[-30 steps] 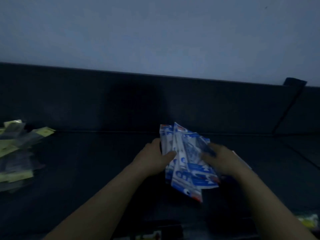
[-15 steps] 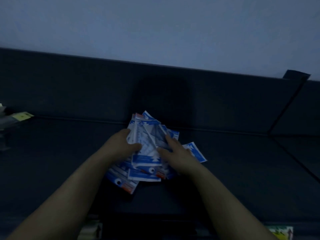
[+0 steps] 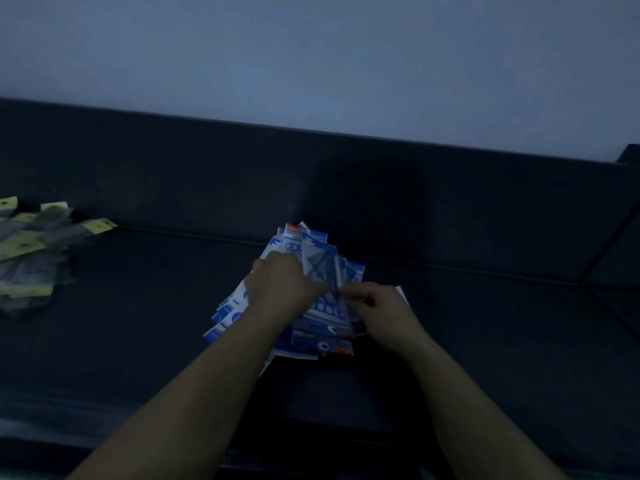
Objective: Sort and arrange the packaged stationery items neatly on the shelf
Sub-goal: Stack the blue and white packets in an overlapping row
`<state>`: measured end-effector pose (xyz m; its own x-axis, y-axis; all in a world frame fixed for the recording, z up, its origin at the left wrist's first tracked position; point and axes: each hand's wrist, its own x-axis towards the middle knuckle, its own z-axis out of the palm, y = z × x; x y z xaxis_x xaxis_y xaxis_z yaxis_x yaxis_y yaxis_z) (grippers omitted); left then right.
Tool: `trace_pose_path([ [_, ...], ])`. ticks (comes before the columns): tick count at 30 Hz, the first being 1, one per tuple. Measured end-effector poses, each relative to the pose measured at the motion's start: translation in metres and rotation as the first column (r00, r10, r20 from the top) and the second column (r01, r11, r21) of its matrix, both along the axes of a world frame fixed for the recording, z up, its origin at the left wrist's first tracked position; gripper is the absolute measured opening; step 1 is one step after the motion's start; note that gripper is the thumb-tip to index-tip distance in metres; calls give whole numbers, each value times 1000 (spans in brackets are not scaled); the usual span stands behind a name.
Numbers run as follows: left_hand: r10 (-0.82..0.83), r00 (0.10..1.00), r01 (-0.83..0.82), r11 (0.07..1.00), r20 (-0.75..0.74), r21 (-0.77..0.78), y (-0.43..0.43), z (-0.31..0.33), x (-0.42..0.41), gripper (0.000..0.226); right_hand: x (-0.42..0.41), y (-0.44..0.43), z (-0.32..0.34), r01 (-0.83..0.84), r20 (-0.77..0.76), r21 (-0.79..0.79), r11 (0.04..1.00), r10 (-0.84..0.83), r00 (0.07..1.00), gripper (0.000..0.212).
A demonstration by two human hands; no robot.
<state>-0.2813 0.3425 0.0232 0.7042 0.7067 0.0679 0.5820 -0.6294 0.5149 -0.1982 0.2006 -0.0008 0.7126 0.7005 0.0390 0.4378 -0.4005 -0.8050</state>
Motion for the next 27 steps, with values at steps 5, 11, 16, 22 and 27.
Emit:
trace_pose_path([
  [5,-73,989,89,988,126,-124,12,0,-6,27,17,-17,7,76,21,-19,997,-76,997,28],
  [11,-108,941,189,954,319,-233,27,5,-21,8,27,-40,10,67,85,-373,925,-38,996,78],
  [16,-106,919,226,931,381,-286,30,-1,-28,4,18,-38,11,62,114,-398,915,-18,993,72],
  [22,-93,896,246,918,435,-311,24,-1,-35,15,15,-41,19,83,102,-379,922,-47,994,27],
  [27,-42,873,251,893,487,-374,23,1,-38,5,20,-76,37,415,105,-153,897,-403,909,12],
])
